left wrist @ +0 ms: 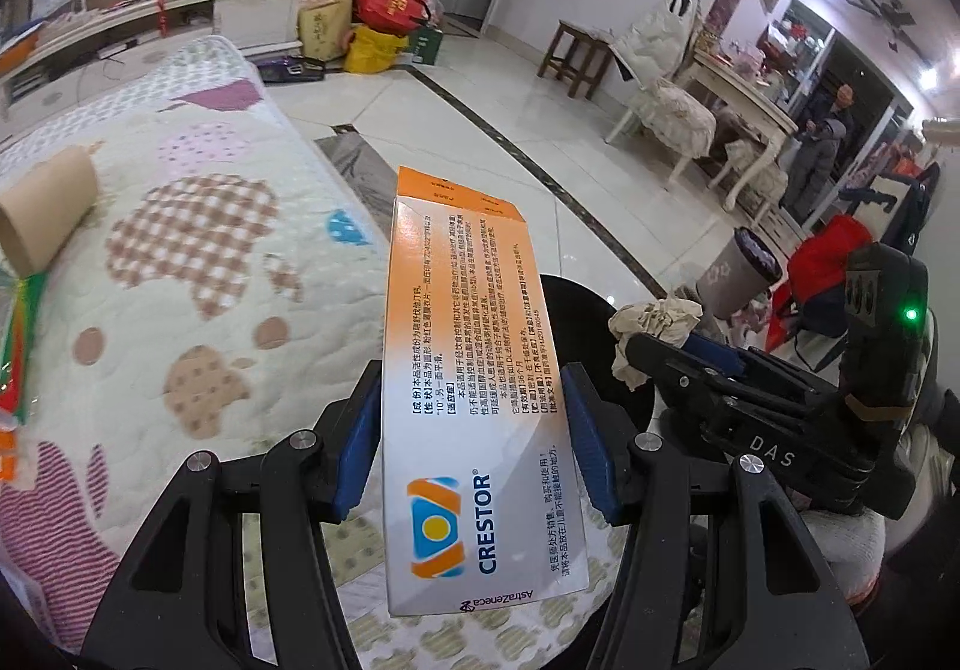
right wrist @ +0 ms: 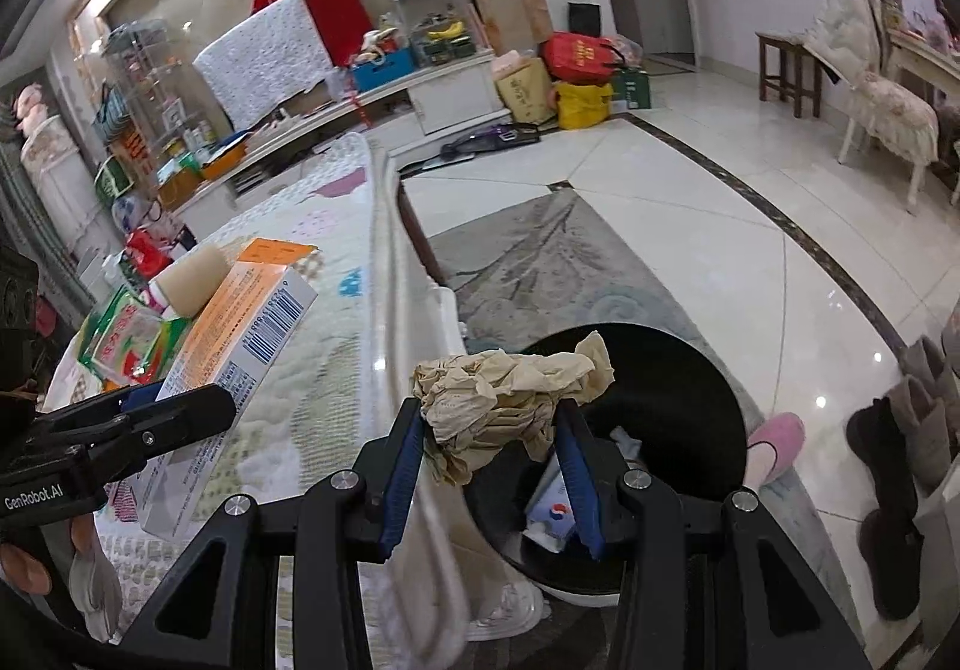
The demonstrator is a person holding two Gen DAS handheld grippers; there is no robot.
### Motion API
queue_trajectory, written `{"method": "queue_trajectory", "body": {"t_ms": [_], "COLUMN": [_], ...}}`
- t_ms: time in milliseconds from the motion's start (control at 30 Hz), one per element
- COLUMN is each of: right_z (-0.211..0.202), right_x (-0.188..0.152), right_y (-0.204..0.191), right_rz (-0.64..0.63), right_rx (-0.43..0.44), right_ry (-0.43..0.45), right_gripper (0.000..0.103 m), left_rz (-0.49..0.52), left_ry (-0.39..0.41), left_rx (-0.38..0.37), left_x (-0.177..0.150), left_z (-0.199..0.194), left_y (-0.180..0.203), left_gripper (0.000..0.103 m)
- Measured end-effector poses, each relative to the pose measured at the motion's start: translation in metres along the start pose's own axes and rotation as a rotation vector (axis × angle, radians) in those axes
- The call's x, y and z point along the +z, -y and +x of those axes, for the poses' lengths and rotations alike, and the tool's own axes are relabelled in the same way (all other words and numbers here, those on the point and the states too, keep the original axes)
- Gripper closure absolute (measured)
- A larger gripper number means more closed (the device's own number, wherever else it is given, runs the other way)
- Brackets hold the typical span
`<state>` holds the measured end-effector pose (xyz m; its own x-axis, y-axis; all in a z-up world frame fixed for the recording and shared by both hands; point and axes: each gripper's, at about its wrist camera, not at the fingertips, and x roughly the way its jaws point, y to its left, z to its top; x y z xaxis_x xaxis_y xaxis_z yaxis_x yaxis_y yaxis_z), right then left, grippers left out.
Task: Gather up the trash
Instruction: 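Carry the crumpled paper and Crestor box with both tools over the black bin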
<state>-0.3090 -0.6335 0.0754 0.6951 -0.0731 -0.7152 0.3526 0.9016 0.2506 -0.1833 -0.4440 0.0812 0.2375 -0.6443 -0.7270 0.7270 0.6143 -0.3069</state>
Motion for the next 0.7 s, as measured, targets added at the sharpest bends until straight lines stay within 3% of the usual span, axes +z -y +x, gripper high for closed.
{"method": "queue_trajectory", "body": {"t_ms": [700], "right_z": [0.02], "right_x": [-0.001], "right_y": [0.048], "right_rz": [0.098], "right_rx": [-0.048], "right_ry": [-0.033], "right_gripper": [0.061], "left_rz": [0.011], "left_ry": [-0.083], "left_rx": [-0.059], "left_x": [0.009], "left_z": [0.062], "left_y": [0.031], "left_gripper": [0.047]}}
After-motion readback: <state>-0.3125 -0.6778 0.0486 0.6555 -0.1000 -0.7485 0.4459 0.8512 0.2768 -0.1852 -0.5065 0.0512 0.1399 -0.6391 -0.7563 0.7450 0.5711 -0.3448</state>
